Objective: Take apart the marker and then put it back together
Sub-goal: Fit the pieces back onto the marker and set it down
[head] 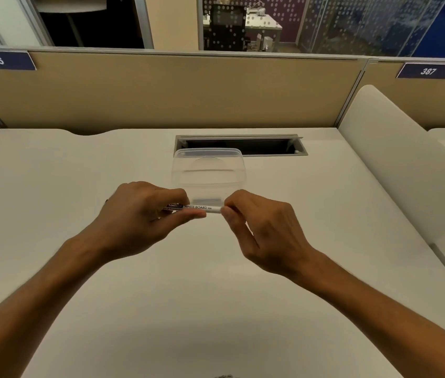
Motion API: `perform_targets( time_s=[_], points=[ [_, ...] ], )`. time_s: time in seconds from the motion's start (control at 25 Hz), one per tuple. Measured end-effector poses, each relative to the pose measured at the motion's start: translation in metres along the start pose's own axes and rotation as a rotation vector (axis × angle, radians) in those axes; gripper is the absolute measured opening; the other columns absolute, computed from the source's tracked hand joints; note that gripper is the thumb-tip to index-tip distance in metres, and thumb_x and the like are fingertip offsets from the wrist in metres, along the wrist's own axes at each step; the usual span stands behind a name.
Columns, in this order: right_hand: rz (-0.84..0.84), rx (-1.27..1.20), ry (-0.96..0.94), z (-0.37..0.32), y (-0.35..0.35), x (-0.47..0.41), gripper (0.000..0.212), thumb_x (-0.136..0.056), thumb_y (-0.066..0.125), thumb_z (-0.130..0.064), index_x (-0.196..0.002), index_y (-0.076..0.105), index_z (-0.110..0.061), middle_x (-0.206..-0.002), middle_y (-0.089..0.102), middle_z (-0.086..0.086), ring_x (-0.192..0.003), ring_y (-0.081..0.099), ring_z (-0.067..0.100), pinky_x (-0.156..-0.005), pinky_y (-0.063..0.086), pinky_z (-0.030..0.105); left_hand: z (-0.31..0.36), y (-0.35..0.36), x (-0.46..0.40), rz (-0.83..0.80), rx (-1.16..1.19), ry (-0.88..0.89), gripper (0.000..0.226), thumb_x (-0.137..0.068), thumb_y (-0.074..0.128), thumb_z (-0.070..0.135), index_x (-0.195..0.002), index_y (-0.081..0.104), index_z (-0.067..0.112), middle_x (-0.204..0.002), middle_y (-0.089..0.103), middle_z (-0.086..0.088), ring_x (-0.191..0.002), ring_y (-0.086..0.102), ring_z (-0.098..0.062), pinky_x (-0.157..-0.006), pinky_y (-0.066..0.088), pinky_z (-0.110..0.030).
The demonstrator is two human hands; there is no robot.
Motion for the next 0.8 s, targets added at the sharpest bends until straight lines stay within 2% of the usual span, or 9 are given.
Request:
perform_targets(
  time_s=[0.12,0.24,0.32,0.44,0.52,0.6,0.72,0.8],
  points=[
    [0.042,0.056,-0.140,-0.005,-0.002,0.001,0.035,-0.100,0.038,-0.025,-0.082,0.061,-0.005,-0.068,0.059,0.005,-0.049,0.041,0.015,-0.044,0.029,0.022,0.001,-0.002,0.000,-0.010,0.118,-0.008,0.044,-0.085,0.050,0.057,-0.078,0.073,0.019,-0.045,0.048,0.009,-0.040,0.037,-0.009,-0.040,0.031,-0.028],
    [0.043,-0.039,-0.098,-0.005,-0.003,0.000,0.033,-0.100,0.038,-0.023,-0.077,0.057,-0.008,-0.065,0.051,-0.001,-0.051,0.033,0.011,-0.047,0.027,0.022,0.006,-0.005,-0.001,0.038,0.097,0.022,0.041,-0.084,0.054,0.053,-0.077,0.074,0.018,-0.048,0.050,0.010,-0.040,0.038,-0.011,-0.038,0.034,-0.031],
    [-0.019,-0.293,0.119,0.002,0.005,0.000,0.030,-0.100,0.039,-0.023,-0.072,0.047,-0.016,-0.060,0.042,-0.007,-0.050,0.033,0.013,-0.046,0.028,0.027,0.009,-0.008,0.000,0.083,-0.053,0.068,0.042,-0.086,0.054,0.052,-0.075,0.073,0.016,-0.051,0.057,0.006,-0.038,0.043,-0.016,-0.036,0.037,-0.027],
    [-0.282,-0.928,0.692,0.017,0.028,0.004,0.042,-0.102,0.038,-0.024,-0.060,0.046,-0.023,-0.052,0.037,-0.010,-0.047,0.036,0.011,-0.048,0.031,0.025,0.013,-0.003,0.004,0.085,-0.334,0.170,0.040,-0.089,0.055,0.047,-0.074,0.070,0.014,-0.056,0.065,0.001,-0.035,0.047,-0.022,-0.040,0.030,-0.019],
    [-0.396,-1.047,0.855,0.020,0.032,0.010,0.048,-0.101,0.037,-0.026,-0.054,0.046,-0.025,-0.050,0.037,-0.011,-0.045,0.038,0.010,-0.049,0.033,0.022,0.014,0.000,0.006,0.091,-0.354,0.183,0.039,-0.089,0.055,0.046,-0.072,0.069,0.013,-0.055,0.065,0.001,-0.034,0.047,-0.021,-0.043,0.025,-0.017],
    [-0.342,-0.944,0.759,0.021,0.027,0.007,0.045,-0.101,0.038,-0.027,-0.058,0.046,-0.021,-0.050,0.040,-0.009,-0.046,0.042,0.012,-0.048,0.037,0.023,0.013,0.002,0.004,0.091,-0.274,0.153,0.042,-0.089,0.052,0.049,-0.072,0.069,0.014,-0.054,0.064,0.001,-0.035,0.050,-0.022,-0.039,0.033,-0.019],
    [-0.093,-0.315,0.288,0.010,0.007,0.001,0.032,-0.100,0.042,-0.028,-0.071,0.049,-0.018,-0.056,0.047,-0.005,-0.048,0.044,0.016,-0.045,0.038,0.032,0.008,0.000,0.003,0.086,-0.149,0.088,0.048,-0.089,0.047,0.054,-0.074,0.069,0.014,-0.055,0.065,0.000,-0.040,0.055,-0.023,-0.039,0.045,-0.030],
    [-0.007,-0.006,0.024,0.000,-0.002,0.000,0.024,-0.099,0.043,-0.026,-0.081,0.057,-0.015,-0.065,0.054,-0.003,-0.049,0.044,0.015,-0.043,0.036,0.030,0.007,-0.002,0.003,0.082,-0.086,0.059,0.046,-0.087,0.048,0.054,-0.074,0.070,0.015,-0.053,0.061,0.005,-0.040,0.048,-0.012,-0.041,0.041,-0.024]
  ],
)
Point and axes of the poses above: each hand's wrist, its own x-axis away from the middle knuckle, its own y-axis out of the palm, z = x × y, the point moved 6 cm from there along -x, towards the middle knuckle
